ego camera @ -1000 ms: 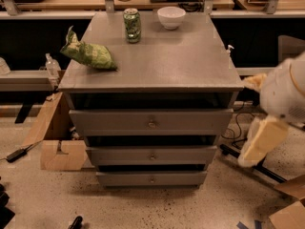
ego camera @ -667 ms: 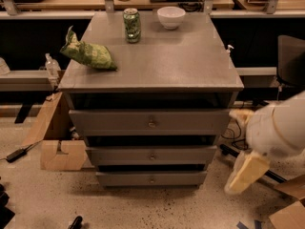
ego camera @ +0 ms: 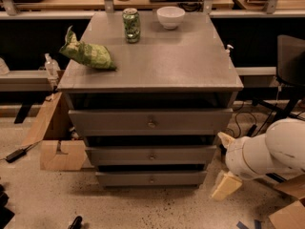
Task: Open middle drawer
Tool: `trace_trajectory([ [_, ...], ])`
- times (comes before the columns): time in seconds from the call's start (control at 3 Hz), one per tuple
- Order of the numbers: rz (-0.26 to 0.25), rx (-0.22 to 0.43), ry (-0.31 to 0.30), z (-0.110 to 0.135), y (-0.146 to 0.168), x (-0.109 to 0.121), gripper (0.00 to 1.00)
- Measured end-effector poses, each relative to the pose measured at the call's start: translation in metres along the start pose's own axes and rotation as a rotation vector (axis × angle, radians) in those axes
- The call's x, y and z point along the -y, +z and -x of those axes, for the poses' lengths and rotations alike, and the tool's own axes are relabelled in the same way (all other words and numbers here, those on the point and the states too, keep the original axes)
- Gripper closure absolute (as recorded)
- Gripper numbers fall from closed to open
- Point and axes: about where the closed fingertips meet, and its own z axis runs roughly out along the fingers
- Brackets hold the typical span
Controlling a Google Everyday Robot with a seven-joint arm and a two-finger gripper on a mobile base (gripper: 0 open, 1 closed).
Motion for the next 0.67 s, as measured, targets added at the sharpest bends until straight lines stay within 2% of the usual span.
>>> trace_trajectory([
  [0.33, 0.014, 0.002, 0.001, 0.000, 0.008, -0.005, 0.00],
  [0.67, 0.024, -0.016, -0.025, -0.013, 0.050, -0.020, 0.00],
])
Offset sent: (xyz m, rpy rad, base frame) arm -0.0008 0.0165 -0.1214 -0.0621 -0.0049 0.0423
